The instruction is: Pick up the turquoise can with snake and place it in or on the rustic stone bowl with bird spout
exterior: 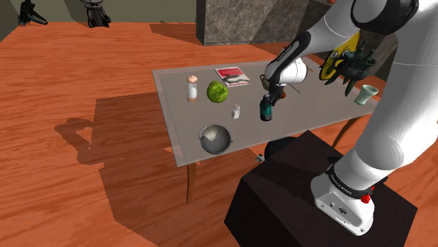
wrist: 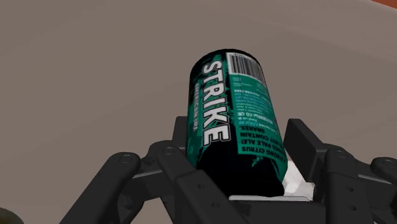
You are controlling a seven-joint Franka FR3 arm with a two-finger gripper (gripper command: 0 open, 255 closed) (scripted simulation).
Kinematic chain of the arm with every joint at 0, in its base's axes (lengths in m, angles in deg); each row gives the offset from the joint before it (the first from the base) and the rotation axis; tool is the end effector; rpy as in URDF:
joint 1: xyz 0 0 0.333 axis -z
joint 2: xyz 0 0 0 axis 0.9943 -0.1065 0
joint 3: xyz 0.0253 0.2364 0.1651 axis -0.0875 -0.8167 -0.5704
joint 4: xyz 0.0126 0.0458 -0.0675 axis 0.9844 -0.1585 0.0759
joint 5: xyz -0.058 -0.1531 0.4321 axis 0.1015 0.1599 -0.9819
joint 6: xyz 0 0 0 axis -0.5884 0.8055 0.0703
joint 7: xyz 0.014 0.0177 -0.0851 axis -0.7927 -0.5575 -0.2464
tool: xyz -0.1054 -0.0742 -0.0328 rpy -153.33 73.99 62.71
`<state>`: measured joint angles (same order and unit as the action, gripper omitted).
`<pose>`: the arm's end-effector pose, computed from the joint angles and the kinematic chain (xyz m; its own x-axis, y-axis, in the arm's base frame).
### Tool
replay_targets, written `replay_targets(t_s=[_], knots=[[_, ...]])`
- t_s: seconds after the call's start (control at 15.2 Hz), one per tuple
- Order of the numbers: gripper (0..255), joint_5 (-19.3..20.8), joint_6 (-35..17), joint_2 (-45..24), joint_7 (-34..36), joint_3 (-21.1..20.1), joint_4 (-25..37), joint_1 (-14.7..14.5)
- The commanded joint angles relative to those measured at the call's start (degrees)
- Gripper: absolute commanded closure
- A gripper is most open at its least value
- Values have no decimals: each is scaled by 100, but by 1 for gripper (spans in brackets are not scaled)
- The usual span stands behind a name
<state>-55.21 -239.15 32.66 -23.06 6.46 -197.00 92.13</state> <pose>0.5071 -0.2015 0.0644 0.9996 -0.0289 -0.0067 -0.0289 -0.9996 -0.0001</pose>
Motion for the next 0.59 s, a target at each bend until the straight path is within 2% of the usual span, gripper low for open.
replay_targets(t_s=[0.0,0.53], knots=[[255,57,126,130,23,48,-2,-17],[255,326,650,707,213,213,-40,-135]])
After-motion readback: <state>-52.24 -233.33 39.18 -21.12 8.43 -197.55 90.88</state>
